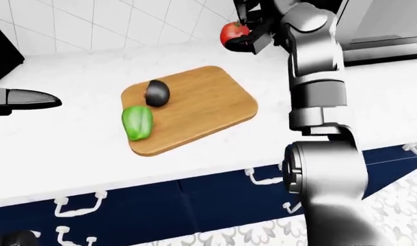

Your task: Place the avocado, onion, tomato and bell pepper on the cutting board.

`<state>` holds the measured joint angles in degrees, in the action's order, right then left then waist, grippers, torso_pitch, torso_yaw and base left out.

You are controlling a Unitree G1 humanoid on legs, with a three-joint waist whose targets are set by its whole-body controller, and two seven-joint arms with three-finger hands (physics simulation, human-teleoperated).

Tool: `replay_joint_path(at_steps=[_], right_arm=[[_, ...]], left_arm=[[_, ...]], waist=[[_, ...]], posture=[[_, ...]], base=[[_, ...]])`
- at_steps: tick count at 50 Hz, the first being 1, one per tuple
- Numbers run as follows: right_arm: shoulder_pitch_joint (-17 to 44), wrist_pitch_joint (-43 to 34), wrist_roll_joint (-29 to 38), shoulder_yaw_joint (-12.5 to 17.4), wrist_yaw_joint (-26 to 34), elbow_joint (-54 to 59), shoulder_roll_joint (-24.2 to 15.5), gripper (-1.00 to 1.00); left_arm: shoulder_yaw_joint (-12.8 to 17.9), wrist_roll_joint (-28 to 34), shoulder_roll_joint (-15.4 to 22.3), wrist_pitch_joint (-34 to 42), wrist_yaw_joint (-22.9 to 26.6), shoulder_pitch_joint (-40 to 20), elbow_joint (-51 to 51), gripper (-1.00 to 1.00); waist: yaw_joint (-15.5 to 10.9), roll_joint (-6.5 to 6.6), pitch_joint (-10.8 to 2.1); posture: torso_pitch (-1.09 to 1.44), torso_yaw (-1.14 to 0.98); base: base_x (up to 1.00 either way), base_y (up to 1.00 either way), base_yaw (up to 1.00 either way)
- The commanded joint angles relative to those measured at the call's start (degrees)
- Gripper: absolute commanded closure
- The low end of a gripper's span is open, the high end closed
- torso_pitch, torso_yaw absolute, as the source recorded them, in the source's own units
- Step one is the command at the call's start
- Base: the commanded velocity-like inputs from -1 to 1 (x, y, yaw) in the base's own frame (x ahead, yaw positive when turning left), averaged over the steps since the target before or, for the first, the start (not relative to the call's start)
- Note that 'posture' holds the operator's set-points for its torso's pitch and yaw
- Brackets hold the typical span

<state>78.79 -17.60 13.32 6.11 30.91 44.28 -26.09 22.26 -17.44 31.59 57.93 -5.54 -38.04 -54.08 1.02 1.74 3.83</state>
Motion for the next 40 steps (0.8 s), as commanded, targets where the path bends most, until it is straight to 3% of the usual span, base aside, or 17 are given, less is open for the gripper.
replay_joint_path(at_steps=[1,12,27,29,40], right_arm=[[3.04,3.87,-0.53,0.47,-0.69,-0.57,0.05,1.00],[6.34,10.87,0.35,-1.79,0.42,10.53,5.39,1.00],[7.22,16.43,2.05,-2.71,1.37,17.94,11.28,1.00],[7.11,18.66,2.30,-3.42,1.50,20.94,14.10,1.00],[7.23,19.63,2.75,-3.20,1.82,22.44,15.52,1.00]], left_arm=[[0.74,0.48,0.89,-1.29,-0.22,-1.37,-0.17,-1.00],[0.05,0.68,1.03,-1.41,-0.43,-1.96,-0.03,-1.00],[-0.30,2.88,-0.16,-3.11,1.02,-0.04,0.04,-1.00],[-0.23,3.00,-0.23,-3.03,1.17,-0.25,0.18,-1.00],[0.57,2.78,-0.07,-2.81,1.55,-0.54,0.32,-1.00]], waist=[[0.02,-0.01,-1.68],[0.26,0.23,-1.61],[0.39,0.62,-1.67],[0.35,0.71,-1.73],[0.36,0.99,-1.81]], posture=[[0.00,0.00],[0.00,0.00],[0.00,0.00],[0.00,0.00],[0.00,0.00]], base=[[0.00,0.00,0.00],[0.00,0.00,0.00],[0.00,0.00,0.00],[0.00,0.00,0.00],[0.00,0.00,0.00]])
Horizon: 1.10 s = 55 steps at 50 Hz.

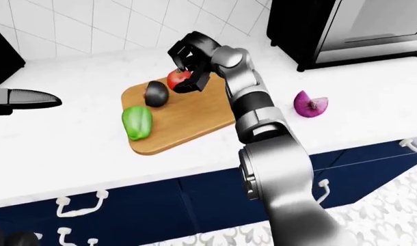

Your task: Place the avocado, onion, tomato and bell pepper on the cutting board.

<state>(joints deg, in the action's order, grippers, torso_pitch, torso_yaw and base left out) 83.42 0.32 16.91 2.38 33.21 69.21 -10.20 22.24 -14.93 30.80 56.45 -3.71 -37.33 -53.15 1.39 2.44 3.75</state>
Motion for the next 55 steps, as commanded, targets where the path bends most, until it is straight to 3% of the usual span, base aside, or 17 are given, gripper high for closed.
replay_joint_path(at_steps=[1,18,19,20,31,38,47,55], right_arm=[[2.49,1.79,-0.80,0.50,-0.49,-2.44,-0.28,1.00],[1.03,2.79,0.20,0.33,-0.49,-1.60,0.43,1.00],[1.21,2.53,0.13,0.50,-0.97,-1.51,0.43,0.48],[1.27,2.41,0.11,0.51,-0.88,-1.48,0.39,-1.00],[4.00,0.76,0.09,0.73,-0.29,-3.19,-1.45,-1.00],[11.51,-4.96,7.23,-1.67,4.12,-7.24,-9.80,-1.00],[10.87,-14.18,19.39,-0.17,16.31,-21.84,-21.32,-1.00],[1.16,-19.19,29.11,2.53,31.99,-41.30,-30.08,-1.00]], left_arm=[[0.54,0.30,0.68,-1.44,-0.31,-1.07,-0.69,-1.00],[0.27,1.10,0.23,-2.73,0.03,0.29,-0.38,-1.00],[0.12,1.27,0.19,-2.86,0.05,0.32,-0.29,-1.00],[0.09,1.31,0.16,-2.81,0.09,0.24,-0.25,-1.00],[0.33,1.37,0.21,-2.25,0.45,-0.53,-0.26,-1.00],[0.47,1.19,0.34,-2.25,0.39,-0.57,-0.34,-1.00],[-0.42,1.75,-0.07,-2.33,0.13,-0.19,-0.93,-1.00],[-0.83,2.46,-0.41,-1.67,0.45,-0.50,-1.48,-1.00]], waist=[[0.00,0.28,-1.72],[-0.05,0.35,-2.00],[-0.05,0.35,-2.00],[-0.06,0.35,-2.00],[-0.11,0.23,-2.01],[-0.24,0.04,-1.64],[-0.46,-0.82,-1.12],[-0.78,-1.42,-0.77]], posture=[[0.00,0.00],[0.00,0.00],[0.00,0.00],[0.00,0.00],[0.00,0.00],[0.00,0.00],[0.00,0.00],[0.00,0.00]], base=[[0.00,0.00,0.00],[0.00,0.00,0.00],[0.00,0.00,0.00],[0.00,0.00,0.00],[0.00,0.00,0.00],[0.00,0.00,0.00],[0.00,0.00,0.00],[0.00,0.00,0.00]])
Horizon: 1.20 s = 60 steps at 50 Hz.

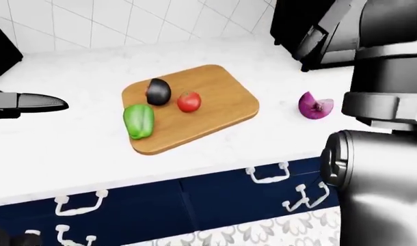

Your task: Place the avocado, onion, tomato and bell pepper on the cutting board.

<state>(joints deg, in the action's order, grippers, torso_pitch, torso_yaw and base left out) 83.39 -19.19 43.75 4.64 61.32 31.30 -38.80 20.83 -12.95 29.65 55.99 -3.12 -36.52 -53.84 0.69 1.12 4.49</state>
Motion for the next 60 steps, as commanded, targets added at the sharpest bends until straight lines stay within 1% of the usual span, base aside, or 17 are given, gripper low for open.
replay_joint_path(at_steps=[1,2,7,8,10,14,16,19,24,25,30,33,41,44,50,53,60], right_arm=[[0.20,0.44,3.47,0.63,5.98,-5.26,-2.24,-1.00],[-0.81,0.16,4.32,1.35,7.97,-6.98,-2.89,-1.00],[-13.67,-3.05,7.86,5.68,21.55,-21.05,-7.60,-1.00],[-16.00,-2.94,8.17,6.54,23.06,-23.15,-8.56,-1.00],[-17.52,-3.55,8.24,7.53,24.99,-25.21,-9.46,-1.00],[-18.47,-4.20,8.72,7.66,28.24,-27.26,-10.40,-1.00],[-20.81,-4.53,8.97,8.01,30.82,-29.18,-11.02,-1.00],[-25.20,-4.45,9.24,8.90,30.95,-31.11,-10.50,-1.00],[-27.61,-2.87,9.93,9.34,27.36,-29.90,-9.07,-1.00],[-29.20,-2.37,9.95,9.50,26.62,-29.53,-8.63,-1.00],[-30.68,-1.14,10.46,9.03,23.52,-27.33,-6.83,-1.00],[-31.41,-0.41,10.47,9.38,21.72,-25.68,-6.50,-1.00],[-35.43,0.21,10.51,9.89,19.18,-24.83,-5.50,-1.00],[-36.93,0.18,10.60,10.19,19.35,-25.47,-5.42,-1.00],[-37.67,0.91,10.59,10.48,17.59,-24.61,-5.52,-1.00],[-36.21,1.44,10.08,10.71,15.60,-22.60,-6.34,-1.00],[-32.77,1.74,9.52,9.75,14.64,-20.08,-7.61,-1.00]], left_arm=[[0.61,0.47,0.69,-1.00,-0.08,-1.48,-0.82,-1.00],[0.47,0.62,0.66,-0.99,-0.08,-1.52,-0.88,-1.00],[0.53,0.78,0.54,-0.25,0.25,-1.87,-1.37,-1.00],[0.35,0.90,0.45,-0.23,0.19,-1.94,-1.33,-1.00],[0.04,1.14,0.36,-0.17,0.16,-2.17,-1.28,-1.00],[0.18,1.17,0.35,0.41,0.44,-2.66,-1.52,-1.00],[0.23,1.04,0.47,0.85,0.49,-3.12,-1.64,-1.00],[-0.50,1.47,0.12,0.43,0.24,-2.79,-1.73,-1.00],[-0.43,1.89,-0.12,0.26,0.75,-2.51,-1.77,-1.00],[-0.61,2.18,-0.37,-0.25,0.80,-1.98,-1.69,-1.00],[-1.03,2.91,-0.72,-0.60,1.32,-1.81,-1.70,-1.00],[-0.93,3.42,-1.04,-1.03,1.68,-1.35,-1.59,-1.00],[-1.06,4.20,-1.51,-0.94,2.22,-1.36,-1.66,-1.00],[-1.09,4.40,-1.64,-0.84,2.40,-1.55,-1.59,-1.00],[-1.05,4.63,-1.81,-0.59,2.82,-1.74,-1.86,-1.00],[-1.15,4.73,-1.86,-0.79,2.83,-1.65,-1.79,-1.00],[-1.15,4.54,-1.72,-0.17,2.78,-2.36,-1.94,-1.00]], waist=[[-0.01,-0.15,-1.50],[-0.04,-0.17,-1.49],[-0.08,-0.48,-1.40],[-0.08,-0.59,-1.44],[-0.08,-0.74,-1.52],[0.16,-0.57,-1.63],[0.30,-0.49,-1.59],[0.34,-0.63,-1.51],[0.44,-0.87,-1.86],[0.45,-0.88,-1.90],[0.33,-0.87,-2.08],[0.30,-0.85,-2.17],[0.10,-0.99,-2.40],[0.03,-1.04,-2.44],[0.00,-1.08,-2.52],[0.02,-1.08,-2.53],[0.02,-1.06,-2.48]], posture=[[0.00,0.00],[0.00,0.00],[0.00,0.00],[0.00,0.00],[0.00,0.00],[0.00,0.00],[0.00,0.00],[0.00,0.00],[0.00,0.00],[0.00,0.00],[0.00,0.00],[0.00,0.00],[0.00,0.00],[0.00,0.00],[0.00,0.00],[0.00,0.00],[0.00,0.00]], base=[[0.00,0.00,0.00],[0.00,0.00,0.00],[0.00,0.00,0.00],[0.00,0.00,0.00],[0.00,0.00,0.00],[0.00,0.00,0.00],[0.00,0.00,0.00],[0.00,0.00,0.00],[0.00,0.00,0.00],[0.00,0.00,0.00],[0.00,0.00,0.00],[0.00,0.00,0.00],[0.00,0.00,0.00],[0.00,0.00,0.00],[0.00,0.00,0.00],[0.00,0.00,0.00],[0.00,0.00,0.00]])
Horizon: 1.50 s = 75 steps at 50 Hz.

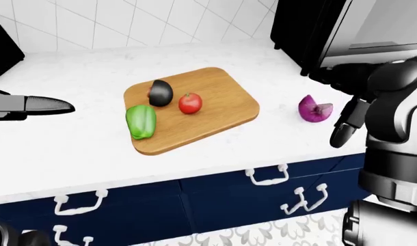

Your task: Place the avocado, onion, tomato and bell pepper on the cutting board.

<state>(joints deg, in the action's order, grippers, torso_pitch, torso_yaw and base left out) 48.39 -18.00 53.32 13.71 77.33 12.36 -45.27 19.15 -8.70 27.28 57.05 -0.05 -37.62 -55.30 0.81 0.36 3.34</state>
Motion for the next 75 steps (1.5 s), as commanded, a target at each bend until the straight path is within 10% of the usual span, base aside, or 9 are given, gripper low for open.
replay_joint_path(at_steps=[1,26,27,43,57,68,75], right_arm=[[2.56,0.73,-0.07,0.55,-1.70,-0.59,-1.19,-1.00],[-0.61,5.16,-0.71,-1.43,-13.74,14.01,2.25,-1.00],[-1.30,5.05,-0.75,-1.35,-13.68,13.76,2.43,1.00],[-4.58,5.10,-1.99,0.59,-15.49,10.21,1.99,1.00],[19.79,12.22,-9.25,-3.16,-33.50,18.86,2.16,1.00],[40.50,23.28,-7.32,-9.93,-45.79,50.29,12.77,1.00],[43.25,27.36,-6.78,-11.89,-51.29,60.14,21.61,1.00]], left_arm=[[0.58,0.25,0.63,-1.28,-0.26,-1.21,-0.49,-1.00],[0.13,1.75,-0.35,-3.42,0.34,0.95,0.07,-1.00],[0.23,1.76,-0.39,-3.36,0.43,0.91,0.09,-1.00],[0.19,2.05,-0.62,-3.53,0.58,1.10,-0.01,-1.00],[0.07,2.42,-0.73,-3.28,0.78,0.98,-0.24,-1.00],[0.32,2.18,-0.40,-2.86,1.09,0.11,-0.05,-1.00],[0.45,2.14,-0.34,-3.81,1.16,0.89,0.31,-1.00]], waist=[[-0.07,-0.29,-1.30],[-0.38,-0.45,-1.71],[-0.39,-0.49,-1.76],[-0.70,-1.09,-1.95],[-0.18,0.23,-1.24],[0.35,0.61,-1.32],[0.32,1.37,-1.25]], posture=[[0.00,0.00],[0.00,0.00],[0.00,0.00],[0.00,0.00],[0.00,0.00],[0.00,0.00],[0.00,0.00]], base=[[0.00,0.00,0.00],[0.00,0.00,0.00],[0.00,0.00,0.00],[0.00,0.00,0.00],[0.00,0.00,0.00],[0.00,0.00,0.00],[0.00,0.00,0.00]])
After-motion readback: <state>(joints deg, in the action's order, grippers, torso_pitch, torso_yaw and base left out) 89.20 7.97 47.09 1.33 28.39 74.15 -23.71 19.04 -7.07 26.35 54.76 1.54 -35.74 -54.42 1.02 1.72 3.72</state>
